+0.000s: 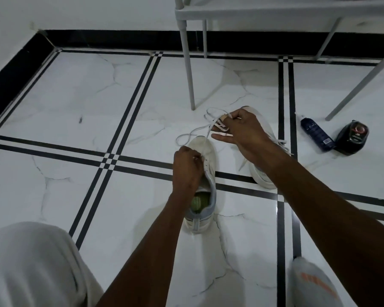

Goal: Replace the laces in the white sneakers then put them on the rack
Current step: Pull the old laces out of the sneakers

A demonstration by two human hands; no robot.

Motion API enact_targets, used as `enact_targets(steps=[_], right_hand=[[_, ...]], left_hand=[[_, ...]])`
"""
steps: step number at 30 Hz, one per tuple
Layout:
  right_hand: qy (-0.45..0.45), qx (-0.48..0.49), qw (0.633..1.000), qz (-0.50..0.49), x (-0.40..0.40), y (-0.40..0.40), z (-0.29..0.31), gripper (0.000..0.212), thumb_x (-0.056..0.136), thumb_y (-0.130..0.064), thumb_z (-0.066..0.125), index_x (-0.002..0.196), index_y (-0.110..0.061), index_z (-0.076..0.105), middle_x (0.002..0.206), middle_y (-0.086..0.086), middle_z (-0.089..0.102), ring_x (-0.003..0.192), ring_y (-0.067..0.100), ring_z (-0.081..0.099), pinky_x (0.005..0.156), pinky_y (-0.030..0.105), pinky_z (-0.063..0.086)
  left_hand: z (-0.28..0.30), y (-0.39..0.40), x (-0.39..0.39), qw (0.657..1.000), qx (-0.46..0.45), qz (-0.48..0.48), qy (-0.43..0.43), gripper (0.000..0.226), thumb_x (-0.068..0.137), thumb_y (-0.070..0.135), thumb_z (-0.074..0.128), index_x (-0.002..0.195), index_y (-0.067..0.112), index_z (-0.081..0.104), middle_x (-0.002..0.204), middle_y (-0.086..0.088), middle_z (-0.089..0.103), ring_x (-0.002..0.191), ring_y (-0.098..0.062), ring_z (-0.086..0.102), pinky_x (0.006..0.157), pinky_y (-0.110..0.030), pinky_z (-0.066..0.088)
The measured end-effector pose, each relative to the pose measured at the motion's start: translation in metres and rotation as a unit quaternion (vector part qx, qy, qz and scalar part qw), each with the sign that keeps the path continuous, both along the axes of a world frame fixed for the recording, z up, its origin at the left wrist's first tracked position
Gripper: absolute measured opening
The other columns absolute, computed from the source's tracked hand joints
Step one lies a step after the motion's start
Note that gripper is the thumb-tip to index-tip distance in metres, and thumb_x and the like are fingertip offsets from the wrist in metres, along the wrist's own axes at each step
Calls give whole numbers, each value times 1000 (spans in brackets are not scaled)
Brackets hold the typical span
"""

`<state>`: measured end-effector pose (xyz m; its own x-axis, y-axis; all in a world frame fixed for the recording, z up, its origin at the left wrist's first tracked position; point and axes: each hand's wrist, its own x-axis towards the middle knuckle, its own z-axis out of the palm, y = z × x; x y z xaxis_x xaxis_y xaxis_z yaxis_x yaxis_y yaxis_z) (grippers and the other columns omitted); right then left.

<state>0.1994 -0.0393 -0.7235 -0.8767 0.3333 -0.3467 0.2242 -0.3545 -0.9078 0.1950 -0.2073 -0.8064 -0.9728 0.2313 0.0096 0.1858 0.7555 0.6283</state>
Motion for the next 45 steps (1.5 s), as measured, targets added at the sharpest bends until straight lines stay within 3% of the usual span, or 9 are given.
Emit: enact_targets(steps=[6, 13, 22, 28, 33, 35, 38, 42, 45], right_hand=[[-28, 49, 998, 16, 1, 5, -19, 8, 100, -7, 56, 95, -5, 49, 105, 26, 67, 89, 30, 75, 80, 46, 62], [-48, 128, 990, 35, 5, 9, -38, 14, 99, -5, 53, 86, -8, 49, 103, 25, 68, 87, 27, 75, 80, 44, 62], [-117, 228, 961, 106, 24, -12, -65, 12, 96, -20, 57, 86, -16, 52, 96, 9, 61, 93, 28, 66, 74, 51, 62], [-134, 163, 973, 93, 25, -14, -73, 11, 95, -20, 59, 89, -18, 50, 108, 14, 63, 102, 26, 67, 71, 48, 63], [-111, 201, 968, 103, 24, -9, -65, 12, 96, -20, 61, 87, -17, 54, 101, 12, 62, 100, 30, 66, 76, 50, 62], [-82, 299, 942, 125, 23, -2, -55, 12, 95, -23, 63, 86, -17, 57, 99, 7, 65, 95, 29, 66, 79, 51, 60], [-49, 409, 887, 206, 21, 15, -22, 9, 95, -21, 62, 92, -13, 59, 102, 5, 66, 87, 26, 69, 80, 50, 58], [0, 433, 856, 283, 21, 41, 39, 10, 94, -22, 65, 96, -13, 60, 102, 1, 66, 81, 19, 72, 74, 45, 62], [46, 412, 865, 283, 25, 55, 78, 14, 94, -19, 66, 98, -6, 60, 102, 9, 69, 82, 21, 73, 76, 39, 62]], left_hand=[[9, 3, 0, 997, -69, -11, 22, 13, 99, 24, 51, 100, 11, 56, 94, -8, 69, 86, -27, 64, 71, -40, 51], [7, 10, 3, 991, -125, -24, 34, 5, 100, 14, 51, 104, 14, 47, 93, -5, 71, 83, -29, 67, 62, -36, 43], [5, 13, 5, 964, -248, -79, 60, 33, 105, 21, 43, 137, 16, 45, 103, -4, 70, 94, -29, 67, 68, -35, 38], [8, 12, -6, 983, -168, -45, 53, 12, 104, 28, 47, 110, 17, 47, 79, 1, 56, 72, -29, 61, 63, -34, 36], [4, 4, -20, 994, 103, 10, -33, 15, 95, 26, 69, 94, 10, 68, 94, -3, 70, 84, -17, 66, 76, -34, 53], [9, 2, -27, 987, 156, 24, -40, 13, 89, 13, 75, 99, 8, 69, 96, 0, 71, 84, -9, 64, 75, -22, 52], [15, 3, -43, 986, 139, -41, -76, 64, 76, 4, 84, 133, 6, 54, 118, 2, 62, 98, -8, 61, 80, -4, 46], [14, 25, -53, 980, 93, -158, -81, 116, 61, 19, 97, 155, 11, 31, 154, -7, 41, 139, -17, 40, 115, -28, 31], [19, 52, -57, 968, 132, -209, -49, 80, 65, 41, 91, 134, 15, 60, 135, -6, 63, 127, -20, 58, 111, -42, 44]])
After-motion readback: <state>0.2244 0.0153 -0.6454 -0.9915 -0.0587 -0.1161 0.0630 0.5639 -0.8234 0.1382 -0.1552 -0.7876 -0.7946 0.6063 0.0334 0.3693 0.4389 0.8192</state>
